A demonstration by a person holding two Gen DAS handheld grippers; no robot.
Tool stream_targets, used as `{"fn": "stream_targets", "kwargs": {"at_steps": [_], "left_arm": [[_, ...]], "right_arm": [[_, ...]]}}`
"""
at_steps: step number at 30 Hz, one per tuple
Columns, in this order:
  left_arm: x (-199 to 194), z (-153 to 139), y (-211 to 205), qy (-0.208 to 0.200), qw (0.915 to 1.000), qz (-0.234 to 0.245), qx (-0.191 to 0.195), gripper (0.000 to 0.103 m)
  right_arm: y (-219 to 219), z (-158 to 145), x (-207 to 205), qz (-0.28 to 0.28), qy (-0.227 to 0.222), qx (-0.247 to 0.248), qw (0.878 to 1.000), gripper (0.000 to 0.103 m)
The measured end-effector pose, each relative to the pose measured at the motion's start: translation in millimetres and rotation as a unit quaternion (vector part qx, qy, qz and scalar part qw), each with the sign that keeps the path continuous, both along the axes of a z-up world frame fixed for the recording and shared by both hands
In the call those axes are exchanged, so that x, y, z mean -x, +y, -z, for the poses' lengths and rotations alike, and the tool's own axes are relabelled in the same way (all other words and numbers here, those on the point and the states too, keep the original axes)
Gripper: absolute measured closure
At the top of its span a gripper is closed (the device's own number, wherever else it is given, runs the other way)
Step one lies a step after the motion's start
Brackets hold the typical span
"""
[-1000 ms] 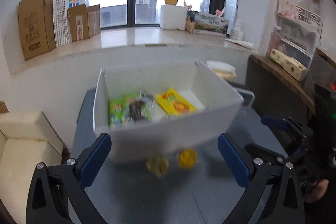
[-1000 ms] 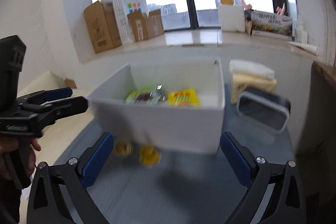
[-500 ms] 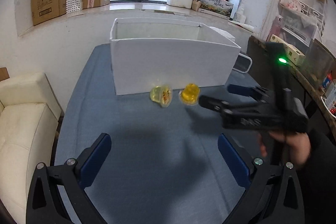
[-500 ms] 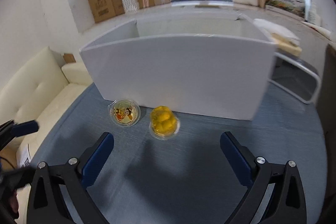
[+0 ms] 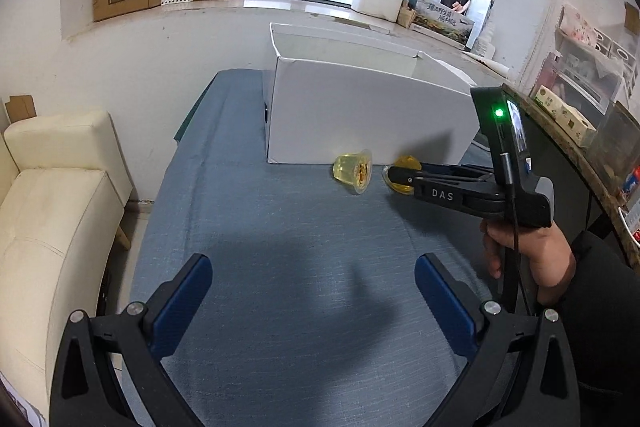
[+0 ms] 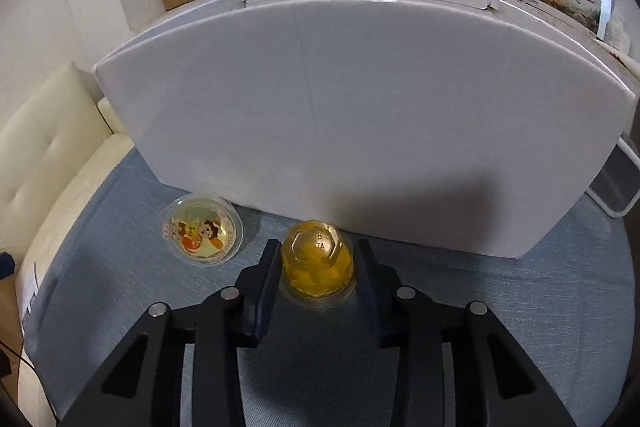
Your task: Organize snacks
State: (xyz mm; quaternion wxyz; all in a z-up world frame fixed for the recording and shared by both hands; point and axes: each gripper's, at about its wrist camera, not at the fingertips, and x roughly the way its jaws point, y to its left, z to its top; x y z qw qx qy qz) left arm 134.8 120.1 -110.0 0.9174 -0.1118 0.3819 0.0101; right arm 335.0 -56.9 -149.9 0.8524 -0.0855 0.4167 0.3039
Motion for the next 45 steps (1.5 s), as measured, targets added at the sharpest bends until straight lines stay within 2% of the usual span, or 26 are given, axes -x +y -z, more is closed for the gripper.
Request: {"fn": "stream_targets", "kwargs": {"at_steps": [7,12,21,29,30,32,34,36,39,45], "left_arm": [[-20,-1,-6,0.002,0.9999,0.011,-0.008,0.0],[-55,1,-16,0.009,0.9997,0.021,-0.007,0.0],[-126,29,-40,0.042,0.9986,0.03,-0.01,0.0],[-160,48,-44,0.056,0.9979,0.028,-0.019,0.0],[-161,48,-43,0.051,0.9982,0.024,-0.02,0.002],[-162,49,-44,0.052,0.9981,0.024,-0.021,0.016],[-164,51,-46,0.056,0.9977,0.031,-0.023,0.038],[-165,52,-46,0.057,0.9974,0.032,-0.03,0.052],[-162,52,-41,0.055,0.9979,0.032,-0.012,0.054],[-146,35,-39,0.036,0.9983,0.043,-0.014,0.056]], "right_arm": [[-13,-12,15,-0.007,-0.021,-0.003,1.0,0.063],[-38,-33,32,-0.003,-0.039,-0.015,0.999,0.063],[-116,-57,55,0.038,-0.045,-0.061,0.996,0.063],[-146,-59,66,0.063,-0.039,-0.084,0.994,0.063],[-146,-58,69,0.064,-0.039,-0.086,0.994,0.063],[-152,-57,71,0.063,-0.037,-0.089,0.993,0.063],[-151,-54,74,0.062,-0.035,-0.091,0.993,0.063],[-150,-53,75,0.06,-0.031,-0.095,0.993,0.063],[-146,-54,76,0.057,-0.035,-0.091,0.994,0.063],[-141,-59,76,0.053,-0.041,-0.094,0.993,0.063]]}}
